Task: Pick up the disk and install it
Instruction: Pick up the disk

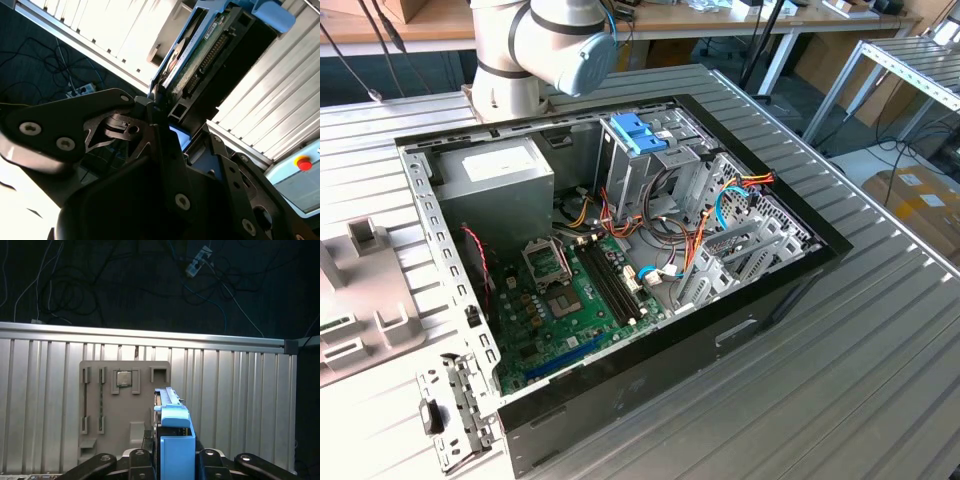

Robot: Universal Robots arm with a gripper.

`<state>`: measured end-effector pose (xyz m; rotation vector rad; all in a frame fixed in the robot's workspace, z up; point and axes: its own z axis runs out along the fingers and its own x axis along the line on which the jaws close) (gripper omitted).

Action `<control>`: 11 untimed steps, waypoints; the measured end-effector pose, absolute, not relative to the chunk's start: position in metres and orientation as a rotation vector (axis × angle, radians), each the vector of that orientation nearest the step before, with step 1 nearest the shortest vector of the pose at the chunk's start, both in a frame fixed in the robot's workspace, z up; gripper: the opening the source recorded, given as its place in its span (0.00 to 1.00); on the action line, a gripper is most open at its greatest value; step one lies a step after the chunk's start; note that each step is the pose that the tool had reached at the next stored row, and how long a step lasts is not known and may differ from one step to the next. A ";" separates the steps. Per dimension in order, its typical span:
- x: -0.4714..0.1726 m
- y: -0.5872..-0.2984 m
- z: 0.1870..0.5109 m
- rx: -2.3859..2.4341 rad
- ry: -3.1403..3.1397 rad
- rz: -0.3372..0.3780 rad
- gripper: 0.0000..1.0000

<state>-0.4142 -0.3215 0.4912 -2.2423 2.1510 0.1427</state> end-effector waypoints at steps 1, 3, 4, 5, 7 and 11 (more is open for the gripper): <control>-0.414 -0.322 0.491 -2.242 2.151 0.143 0.37; -0.414 -0.322 0.491 -2.242 2.151 0.143 0.37; -0.414 -0.322 0.491 -2.242 2.151 0.143 0.37; -0.413 -0.322 0.491 -2.242 2.151 0.143 0.37; -0.413 -0.322 0.491 -2.242 2.151 0.143 0.37; -0.412 -0.323 0.491 -2.242 2.151 0.143 0.37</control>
